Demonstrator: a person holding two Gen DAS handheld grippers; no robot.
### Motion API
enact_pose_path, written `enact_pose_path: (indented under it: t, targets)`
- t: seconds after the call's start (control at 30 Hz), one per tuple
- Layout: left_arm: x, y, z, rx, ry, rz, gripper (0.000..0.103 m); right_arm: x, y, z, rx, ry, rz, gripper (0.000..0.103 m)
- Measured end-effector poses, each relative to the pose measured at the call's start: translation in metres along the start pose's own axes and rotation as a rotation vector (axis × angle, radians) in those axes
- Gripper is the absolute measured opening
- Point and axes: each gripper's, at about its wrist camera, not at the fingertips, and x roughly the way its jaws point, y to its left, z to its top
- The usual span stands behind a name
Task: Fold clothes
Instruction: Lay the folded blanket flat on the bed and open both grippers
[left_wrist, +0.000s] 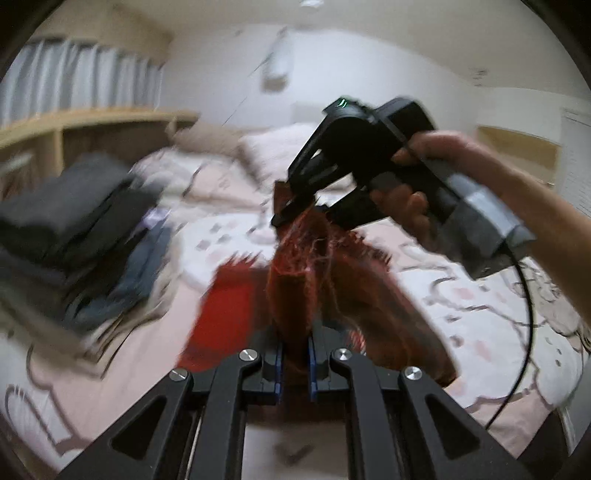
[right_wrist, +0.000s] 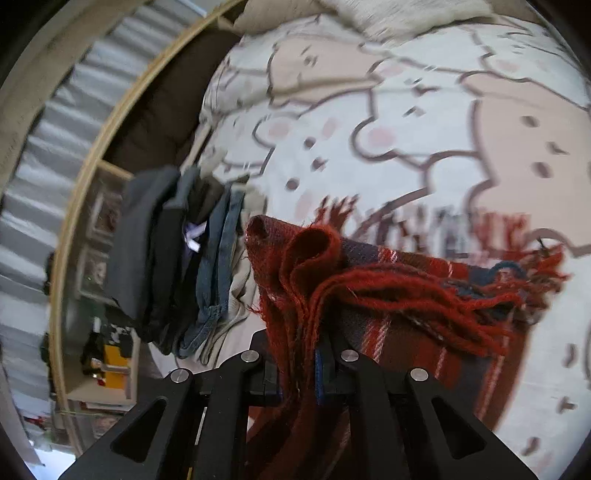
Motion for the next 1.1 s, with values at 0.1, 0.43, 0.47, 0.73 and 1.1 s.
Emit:
enact_pose_path:
  t: [0.1,0.43,0.47,0.73,1.1]
  targets:
    - [0.017,0.032,-0.012,-0.087,0.080,0.022,0.010,0.041,0.015,0.005,-0.004,0.037,-0.066,0.013]
    - [0.050,0.064,-0.039,-0.220,0.210,-0.017,0.011,0.113,0.026,0.011,-0.012,0.105,-0.259,0.022]
    - [0.052,0.066,-0.039,-0.229,0.215,-0.020,0.012,0.111,0.028,0.011,-0.024,0.089,-0.238,0.032]
    - [0.049,0.070,-0.040,-0.273,0.236,-0.015,0.029,0.024,0.036,0.008,-0.089,-0.127,0.031,0.095]
    - [-0.001,0.107,-0.017,-0.231,0.189,0.145,0.061,-0.073,-0.035,-0.108,-0.151,-0.253,-0.135,0.054]
